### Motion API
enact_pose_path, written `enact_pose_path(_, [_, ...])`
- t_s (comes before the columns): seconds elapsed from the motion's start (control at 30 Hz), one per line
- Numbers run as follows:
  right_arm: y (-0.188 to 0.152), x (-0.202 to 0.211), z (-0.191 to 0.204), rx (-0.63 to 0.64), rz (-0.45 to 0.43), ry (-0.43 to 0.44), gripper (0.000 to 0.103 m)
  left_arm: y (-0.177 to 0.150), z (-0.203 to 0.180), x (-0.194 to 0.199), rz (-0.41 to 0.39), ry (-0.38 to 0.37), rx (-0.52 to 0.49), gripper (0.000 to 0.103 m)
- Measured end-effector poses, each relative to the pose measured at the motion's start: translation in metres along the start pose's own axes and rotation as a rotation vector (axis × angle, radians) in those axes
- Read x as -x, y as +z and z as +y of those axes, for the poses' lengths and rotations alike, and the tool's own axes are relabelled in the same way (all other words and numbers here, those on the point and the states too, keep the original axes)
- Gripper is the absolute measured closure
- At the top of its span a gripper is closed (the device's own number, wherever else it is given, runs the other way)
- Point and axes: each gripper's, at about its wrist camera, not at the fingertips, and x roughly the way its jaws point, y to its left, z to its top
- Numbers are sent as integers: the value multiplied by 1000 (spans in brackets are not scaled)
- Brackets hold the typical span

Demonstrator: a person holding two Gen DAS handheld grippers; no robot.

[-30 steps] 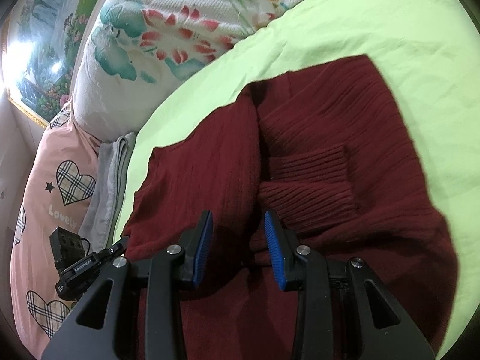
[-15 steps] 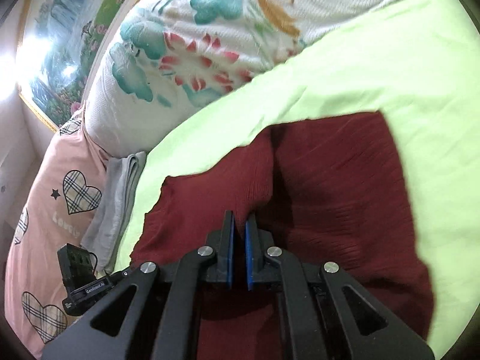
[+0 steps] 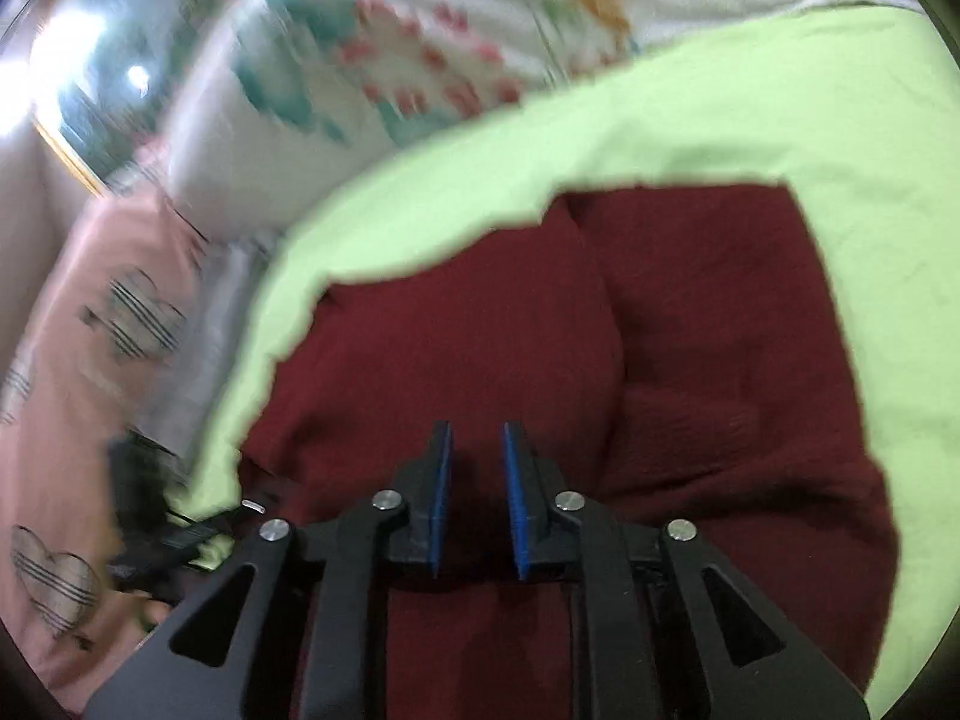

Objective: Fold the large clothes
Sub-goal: 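Grasp the sweater hem with both grippers and lift it toward the hood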

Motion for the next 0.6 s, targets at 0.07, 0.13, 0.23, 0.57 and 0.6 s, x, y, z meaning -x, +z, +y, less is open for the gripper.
enact_pose_path(0.07, [-5,-8,-10,-36,31,8,85,-2,2,1,13,7,8,99])
enact_pose_path(0.13, [-8,7,-11,-53,0,20,85,-4,6,7,15,10,14,99])
enact_pose_path(0.23, [-16,44,-4,-38,-83,51,73,-12,9,26,-9,17,16,99])
enact_pose_path(0.57, [-82,125,-35,-72,-148,-20,61,-72,34,109,-92,103,21,63])
enact_pose_path(0.6, [-90,132,-43,-80,-149,-30,61,-79,38,117,-97,116,23,59])
